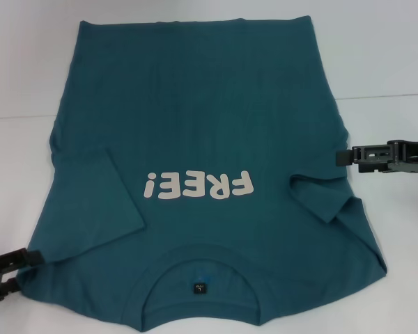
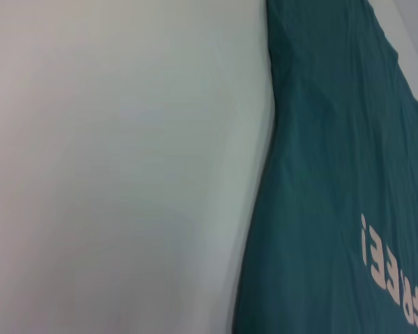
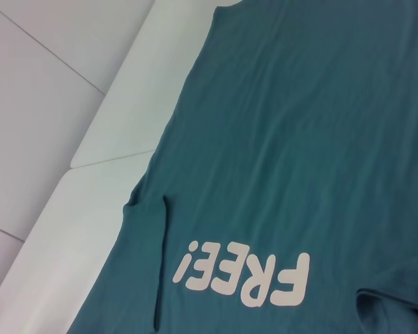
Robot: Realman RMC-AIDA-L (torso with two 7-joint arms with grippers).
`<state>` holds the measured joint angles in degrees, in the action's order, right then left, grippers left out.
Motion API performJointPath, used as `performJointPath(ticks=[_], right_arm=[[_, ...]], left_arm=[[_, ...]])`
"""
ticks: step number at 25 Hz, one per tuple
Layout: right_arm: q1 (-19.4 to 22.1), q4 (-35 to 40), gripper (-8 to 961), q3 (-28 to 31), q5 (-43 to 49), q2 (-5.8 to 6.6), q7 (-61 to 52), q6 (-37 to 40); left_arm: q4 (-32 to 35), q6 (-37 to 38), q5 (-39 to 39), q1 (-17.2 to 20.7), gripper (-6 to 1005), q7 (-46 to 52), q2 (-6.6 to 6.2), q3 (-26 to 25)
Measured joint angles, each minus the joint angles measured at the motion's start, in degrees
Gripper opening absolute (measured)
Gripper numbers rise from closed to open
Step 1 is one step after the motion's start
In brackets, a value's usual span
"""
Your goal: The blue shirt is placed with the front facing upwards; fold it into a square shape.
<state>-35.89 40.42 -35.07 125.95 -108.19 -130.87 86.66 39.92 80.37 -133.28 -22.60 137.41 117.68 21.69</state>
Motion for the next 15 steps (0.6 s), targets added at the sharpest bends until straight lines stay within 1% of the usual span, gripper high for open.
performJointPath(ticks=[7,15], right_arm=[[0.1,0.0,928,0.0,0.0,0.0,0.0,0.0],[0.3,0.0,928,0.1,0.0,0.05,0.2,0.0]], left_arm=[[-1.5,-0.1,0.2,-1.6,810,0.3,0.18,0.8],[-3.1,-1.3,2.1,-4.1,807,0.4,-0.13,0.2]])
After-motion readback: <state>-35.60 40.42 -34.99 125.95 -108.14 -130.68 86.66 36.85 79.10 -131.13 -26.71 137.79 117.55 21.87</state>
